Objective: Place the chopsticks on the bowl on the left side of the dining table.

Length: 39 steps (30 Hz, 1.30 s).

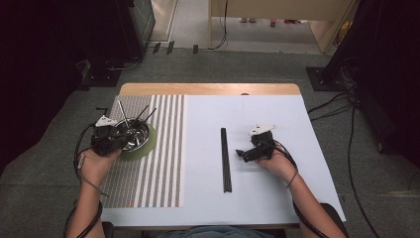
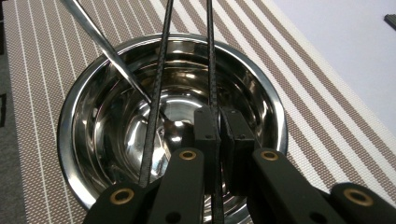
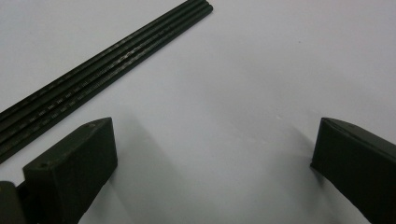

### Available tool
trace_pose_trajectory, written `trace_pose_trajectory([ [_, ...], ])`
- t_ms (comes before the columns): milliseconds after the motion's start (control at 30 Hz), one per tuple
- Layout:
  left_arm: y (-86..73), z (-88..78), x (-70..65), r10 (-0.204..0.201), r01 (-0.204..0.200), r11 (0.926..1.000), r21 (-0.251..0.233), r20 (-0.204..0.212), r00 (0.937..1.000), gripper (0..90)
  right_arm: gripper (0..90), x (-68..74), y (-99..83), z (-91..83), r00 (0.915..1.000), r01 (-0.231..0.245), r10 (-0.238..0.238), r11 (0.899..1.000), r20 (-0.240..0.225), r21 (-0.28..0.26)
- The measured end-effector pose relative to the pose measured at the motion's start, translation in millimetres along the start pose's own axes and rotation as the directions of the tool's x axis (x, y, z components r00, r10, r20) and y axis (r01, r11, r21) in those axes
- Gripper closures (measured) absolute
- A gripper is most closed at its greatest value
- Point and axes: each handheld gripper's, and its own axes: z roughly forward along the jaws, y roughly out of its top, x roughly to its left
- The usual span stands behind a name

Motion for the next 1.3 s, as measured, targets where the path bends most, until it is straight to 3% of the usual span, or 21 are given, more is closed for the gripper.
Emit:
trace_pose_trajectory([
  [200,-1.9,1.8,1.5,0.016,-0.016,0.9998,0.012,-0.01,0.9998,87.3,0.0,0.0,0.0,0.0,1.0,0.0,0.0,1.0,0.0,0.0],
  [933,-6.2,-0.8,11.0,0.0,0.0,1.0,-0.004,-0.041,0.9992,85.7,0.0,-0.1,0.0,0.1,1.0,0.0,0.0,1.0,0.0,0.0],
  [1200,-4.5,-7.0,10.0,-0.009,0.007,0.9976,-0.069,-0.034,0.9994,73.0,0.0,0.0,0.0,0.0,1.0,0.0,0.0,1.0,0.0,0.0],
  [1300,-5.8,-9.1,13.0,-0.008,0.002,0.9964,-0.085,-0.067,0.9977,67.2,0.0,0.0,0.0,0.1,1.0,0.0,0.0,1.0,0.0,0.0],
])
